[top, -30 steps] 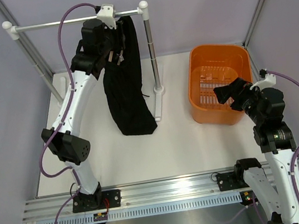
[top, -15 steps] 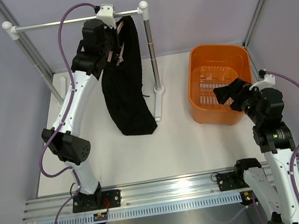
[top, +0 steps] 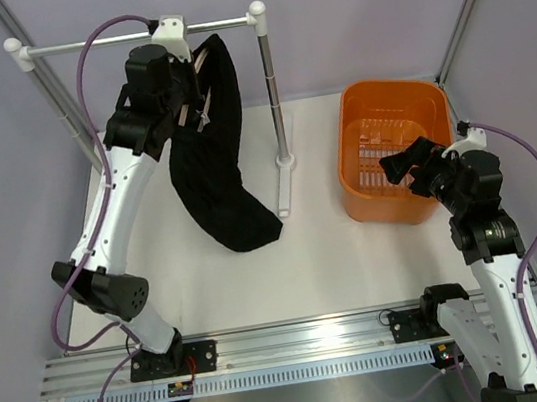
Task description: Remove the shorts from the hanger
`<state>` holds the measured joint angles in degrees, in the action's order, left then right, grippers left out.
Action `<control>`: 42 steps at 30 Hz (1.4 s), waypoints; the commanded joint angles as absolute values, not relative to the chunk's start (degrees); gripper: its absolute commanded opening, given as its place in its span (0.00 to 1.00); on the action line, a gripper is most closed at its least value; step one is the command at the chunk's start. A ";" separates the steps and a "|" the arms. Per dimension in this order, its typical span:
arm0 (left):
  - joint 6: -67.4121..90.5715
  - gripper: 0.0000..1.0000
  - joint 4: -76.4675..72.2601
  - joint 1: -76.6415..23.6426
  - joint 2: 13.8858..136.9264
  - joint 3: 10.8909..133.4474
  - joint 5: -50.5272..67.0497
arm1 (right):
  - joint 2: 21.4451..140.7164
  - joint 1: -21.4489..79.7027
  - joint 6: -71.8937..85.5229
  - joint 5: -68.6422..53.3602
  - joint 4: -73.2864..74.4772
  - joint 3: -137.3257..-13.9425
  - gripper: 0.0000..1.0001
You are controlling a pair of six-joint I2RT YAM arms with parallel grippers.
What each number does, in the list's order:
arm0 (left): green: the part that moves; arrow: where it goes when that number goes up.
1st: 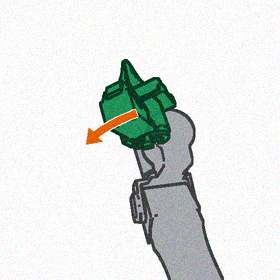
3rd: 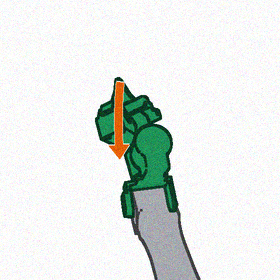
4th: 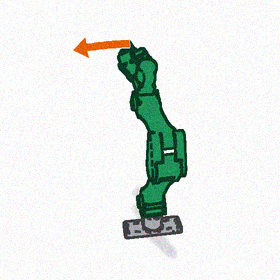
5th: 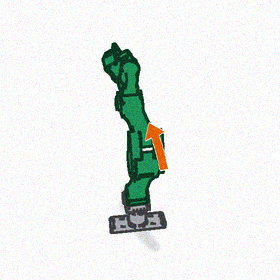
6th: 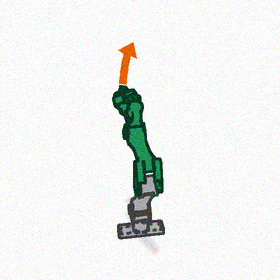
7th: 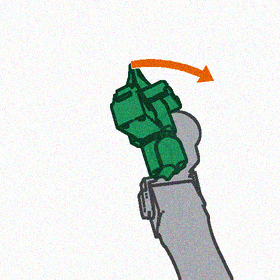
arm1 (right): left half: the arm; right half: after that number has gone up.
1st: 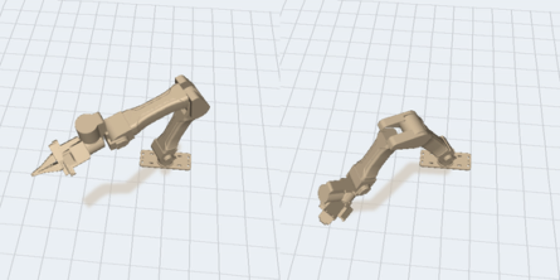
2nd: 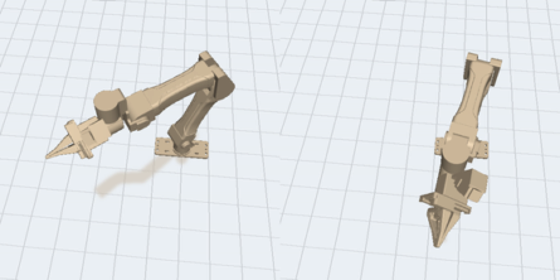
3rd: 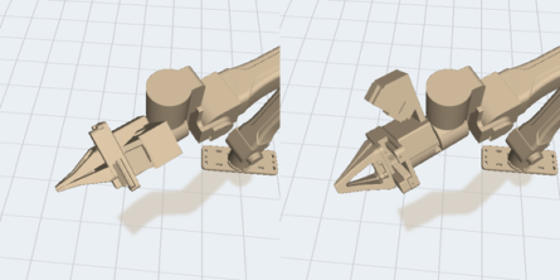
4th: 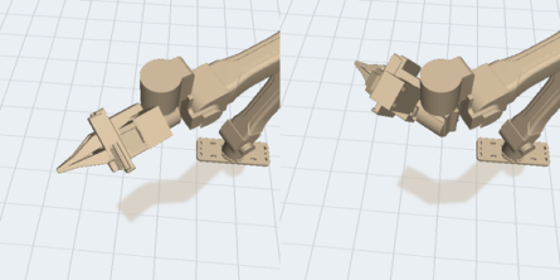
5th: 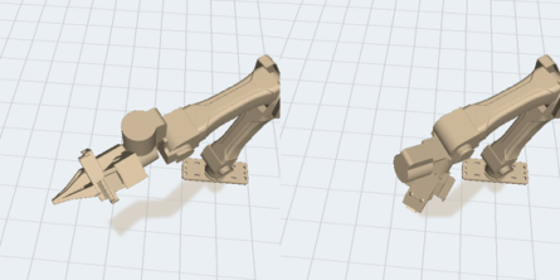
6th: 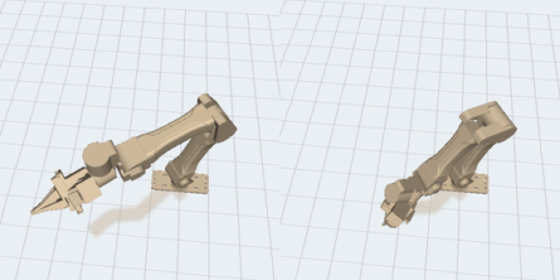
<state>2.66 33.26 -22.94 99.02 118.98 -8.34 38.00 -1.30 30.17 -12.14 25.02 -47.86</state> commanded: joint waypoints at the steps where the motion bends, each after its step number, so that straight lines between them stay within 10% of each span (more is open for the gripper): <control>1: 4.31 0.00 27.18 -23.20 89.67 112.70 -9.41 | 39.11 -1.58 28.83 -14.41 22.33 -48.60 1.00; 15: 4.74 0.00 32.95 -24.34 79.04 103.38 -4.75 | 43.50 -0.36 26.02 -23.82 21.35 -50.79 0.98; 31: 7.29 0.00 38.41 -40.51 63.10 80.16 -6.68 | 66.24 39.61 24.52 5.26 29.97 -75.47 0.92; 42: 6.94 0.00 37.35 -45.88 63.11 78.93 -6.51 | 78.74 48.25 25.66 15.38 33.66 -84.46 0.90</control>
